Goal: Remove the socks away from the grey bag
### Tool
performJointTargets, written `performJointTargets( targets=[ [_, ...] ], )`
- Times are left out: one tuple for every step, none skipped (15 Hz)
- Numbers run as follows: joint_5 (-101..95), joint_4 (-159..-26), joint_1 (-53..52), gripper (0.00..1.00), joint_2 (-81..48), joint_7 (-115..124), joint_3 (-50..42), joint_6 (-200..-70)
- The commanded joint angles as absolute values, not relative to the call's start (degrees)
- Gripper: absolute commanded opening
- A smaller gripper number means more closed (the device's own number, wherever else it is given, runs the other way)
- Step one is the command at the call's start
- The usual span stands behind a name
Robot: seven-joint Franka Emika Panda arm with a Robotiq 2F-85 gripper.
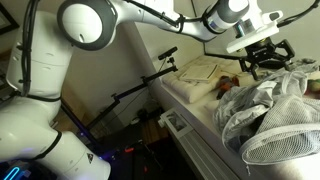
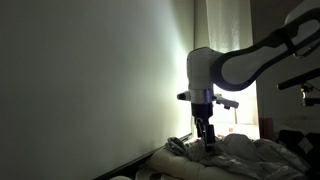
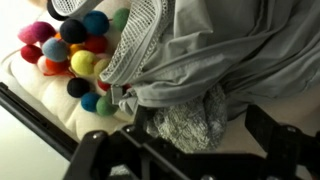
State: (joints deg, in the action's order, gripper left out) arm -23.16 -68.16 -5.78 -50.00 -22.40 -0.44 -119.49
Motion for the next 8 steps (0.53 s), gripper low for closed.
performJointTargets(
  targets=[
    [-23.00,-67.98,-5.92,1.00,-50.06,-22.47,-0.58,-119.34],
    [-22.99,-67.98,-5.92,1.00,-50.06,-22.47,-0.58,-119.34],
    [-22.99,-67.98,-5.92,1.00,-50.06,-22.47,-0.58,-119.35],
    [-22.99,-67.98,-5.92,1.00,-50.06,-22.47,-0.58,-119.35],
    [-23.00,-67.84,-5.91,1.00,-50.20,-22.50,-0.56,-119.51],
    [-23.02,-67.85,-5.85,1.00,-50.33,-22.60,-0.48,-120.08],
    [-23.02,-67.68,-5.89,1.00,-50.52,-22.58,-0.49,-119.95],
    [-23.21,-67.51,-6.04,1.00,-50.75,-22.40,-0.63,-120.02]
  ],
)
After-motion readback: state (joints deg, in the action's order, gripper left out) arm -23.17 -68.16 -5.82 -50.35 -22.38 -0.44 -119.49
